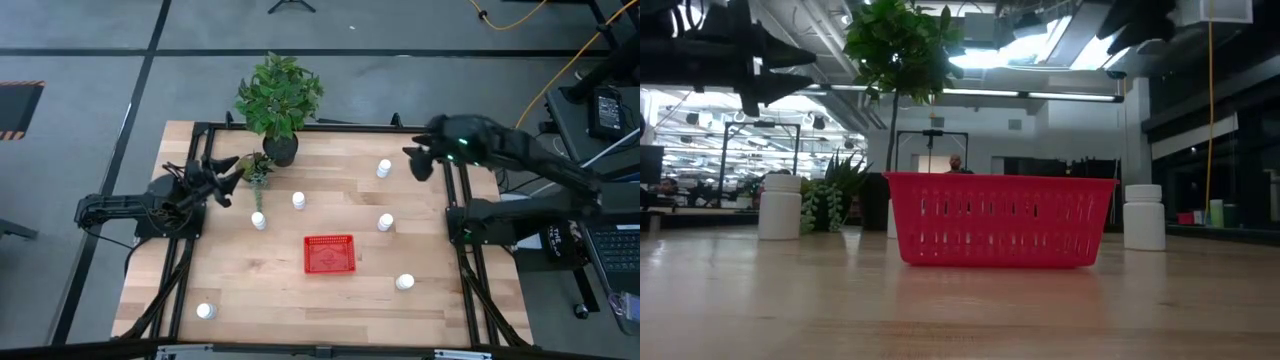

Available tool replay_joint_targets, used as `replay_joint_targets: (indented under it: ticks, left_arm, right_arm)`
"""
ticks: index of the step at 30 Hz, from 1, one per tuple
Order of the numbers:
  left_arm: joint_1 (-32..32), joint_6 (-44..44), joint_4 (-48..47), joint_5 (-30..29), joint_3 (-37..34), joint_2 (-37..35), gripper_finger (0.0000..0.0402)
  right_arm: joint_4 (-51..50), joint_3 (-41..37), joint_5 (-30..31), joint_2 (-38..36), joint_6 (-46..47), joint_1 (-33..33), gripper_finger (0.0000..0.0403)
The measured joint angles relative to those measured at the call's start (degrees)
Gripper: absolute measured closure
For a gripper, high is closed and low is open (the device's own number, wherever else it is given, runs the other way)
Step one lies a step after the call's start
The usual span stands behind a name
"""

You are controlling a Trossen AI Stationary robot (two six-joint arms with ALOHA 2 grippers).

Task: Pick and place pill bottles into a basket
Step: Put the white pill bottles into the red bin

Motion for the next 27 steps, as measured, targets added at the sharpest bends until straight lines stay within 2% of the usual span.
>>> replay_joint_targets:
  ticks: [5, 9, 17, 27]
  left_arm:
    - [0.0, 0.0, -2.6, 0.5, 0.0, 0.0, 0.0156]
    - [0.0, -1.3, -4.8, 1.7, 0.0, 0.0, 0.0157]
    - [0.0, -2.1, -9.4, 3.1, 0.0, 0.0, 0.0155]
    - [0.0, -5.2, -9.4, 2.9, 0.0, 0.0, 0.0155]
  right_arm:
    - [-4.1, 2.9, -6.1, 10.2, -0.4, -5.3, 0.0082]
    - [-4.3, 1.4, -9.8, 18.4, -2.2, -10.0, 0.0046]
    - [-2.0, -0.6, -11.8, 33.2, -4.7, -15.0, 0.0041]
    - [1.5, -0.6, -11.8, 43.9, -7.8, -16.7, 0.0041]
